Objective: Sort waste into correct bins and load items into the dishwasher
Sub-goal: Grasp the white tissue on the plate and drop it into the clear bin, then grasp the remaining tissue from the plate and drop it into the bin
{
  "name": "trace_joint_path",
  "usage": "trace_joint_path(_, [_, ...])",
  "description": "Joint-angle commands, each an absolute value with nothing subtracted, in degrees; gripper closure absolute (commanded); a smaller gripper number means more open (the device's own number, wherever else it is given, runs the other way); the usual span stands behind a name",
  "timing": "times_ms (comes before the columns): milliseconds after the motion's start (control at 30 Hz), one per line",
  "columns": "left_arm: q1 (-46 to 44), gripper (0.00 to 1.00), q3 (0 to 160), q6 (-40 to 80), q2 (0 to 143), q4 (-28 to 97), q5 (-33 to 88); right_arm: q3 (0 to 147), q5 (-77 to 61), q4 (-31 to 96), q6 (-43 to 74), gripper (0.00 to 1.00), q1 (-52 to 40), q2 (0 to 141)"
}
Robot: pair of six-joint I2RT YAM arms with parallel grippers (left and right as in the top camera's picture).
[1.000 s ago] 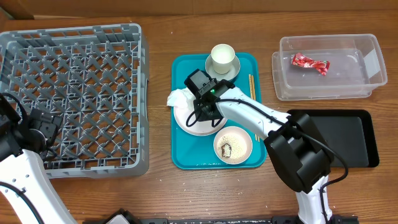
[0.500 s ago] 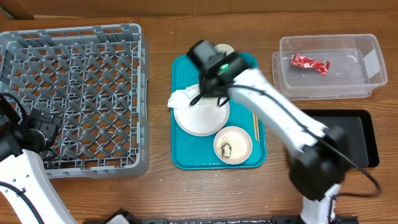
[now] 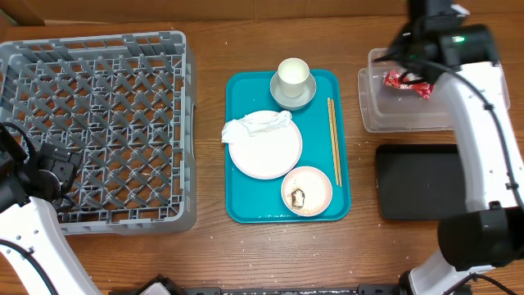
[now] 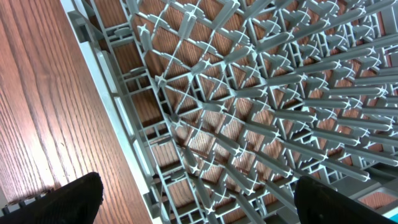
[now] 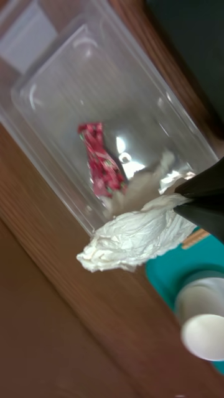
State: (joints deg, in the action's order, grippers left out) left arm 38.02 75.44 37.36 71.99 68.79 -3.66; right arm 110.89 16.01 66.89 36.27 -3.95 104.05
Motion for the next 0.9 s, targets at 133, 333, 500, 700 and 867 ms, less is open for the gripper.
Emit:
trace_joint_path(133, [38.2, 0.00, 76.7, 37.7, 71.3, 68.8, -3.5, 111.4, 8.4, 65.0, 35.7, 0.43, 3.0, 105.6])
trace_joint_path(333, [38.2, 0.00, 76.7, 37.7, 71.3, 68.8, -3.5, 111.3, -9.5, 64.9, 24.1, 0.01, 2.2, 106.4])
trace_joint_path(500, [38.2, 0.00, 76.7, 37.7, 71.3, 68.8, -3.5, 110.9, -25.8, 65.3, 15.8, 0.05, -4.1, 106.4])
trace_joint_path(700, [38.2, 0.00, 76.7, 37.7, 71.3, 68.8, -3.5, 102.9, -10.2, 57.3, 19.0, 0.00, -21.3, 106.5])
trace_joint_path(867, [38.2, 0.00, 76.7, 37.7, 71.3, 68.8, -3.5, 93.1, 3.0, 46.4, 33.3, 0.00, -30.6, 106.5])
